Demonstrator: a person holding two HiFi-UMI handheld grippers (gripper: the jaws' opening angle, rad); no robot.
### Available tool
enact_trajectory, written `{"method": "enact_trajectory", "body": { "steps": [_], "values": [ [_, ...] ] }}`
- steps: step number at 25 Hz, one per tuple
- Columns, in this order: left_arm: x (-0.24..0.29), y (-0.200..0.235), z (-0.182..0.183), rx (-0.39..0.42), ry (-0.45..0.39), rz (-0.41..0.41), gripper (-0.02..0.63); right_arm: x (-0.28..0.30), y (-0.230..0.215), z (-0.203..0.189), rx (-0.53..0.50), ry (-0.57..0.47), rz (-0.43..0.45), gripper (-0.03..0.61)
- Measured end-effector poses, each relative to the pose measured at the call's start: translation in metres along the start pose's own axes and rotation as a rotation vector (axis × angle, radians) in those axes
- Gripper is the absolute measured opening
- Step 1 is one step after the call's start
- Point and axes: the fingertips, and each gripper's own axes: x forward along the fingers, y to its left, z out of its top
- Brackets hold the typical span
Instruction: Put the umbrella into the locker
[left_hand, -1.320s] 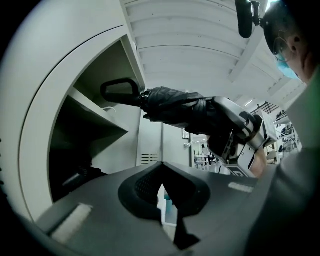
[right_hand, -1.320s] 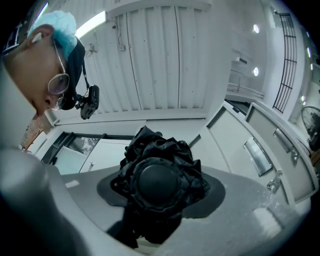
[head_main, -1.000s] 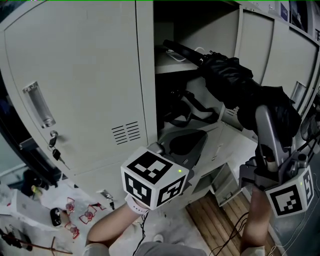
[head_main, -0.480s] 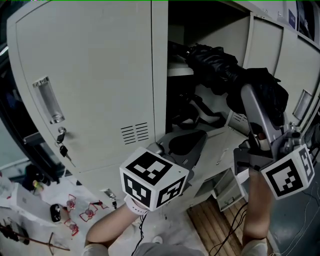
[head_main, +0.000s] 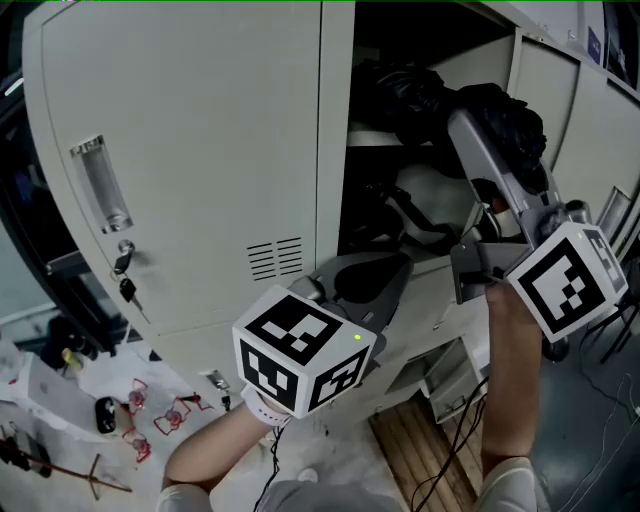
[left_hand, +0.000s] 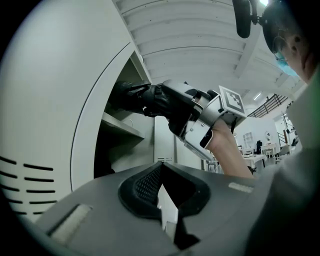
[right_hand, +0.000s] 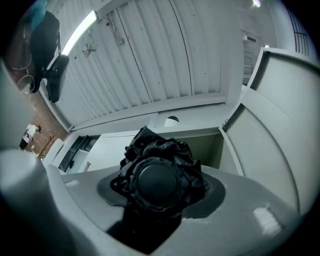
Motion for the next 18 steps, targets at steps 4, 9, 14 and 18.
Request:
{"method": "enact_trajectory", "body": {
  "steps": [4, 9, 14, 18],
  "values": [
    [-0.002, 0.004, -0.002, -0.006, 0.006, 0.01, 0.017, 0.019, -0.003, -0.003, 0.012, 0.018, -0.009, 0.253],
    [-0.005, 0.007, -0.002, -0.011, 0.002, 0.018, 0.017, 0.041, -0.009, -0.014, 0.021, 0.066, -0.038, 0.253],
    [-0.007, 0.01, -0.004, -0.02, -0.001, 0.02, 0.016, 0.062, -0.007, -0.026, -0.041, 0.118, -0.031, 0.256],
    [-0.007, 0.012, -0.005, -0.027, -0.006, 0.017, 0.017, 0.083, -0.006, -0.043, -0.05, 0.173, -0.022, 0.261]
  ]
}}
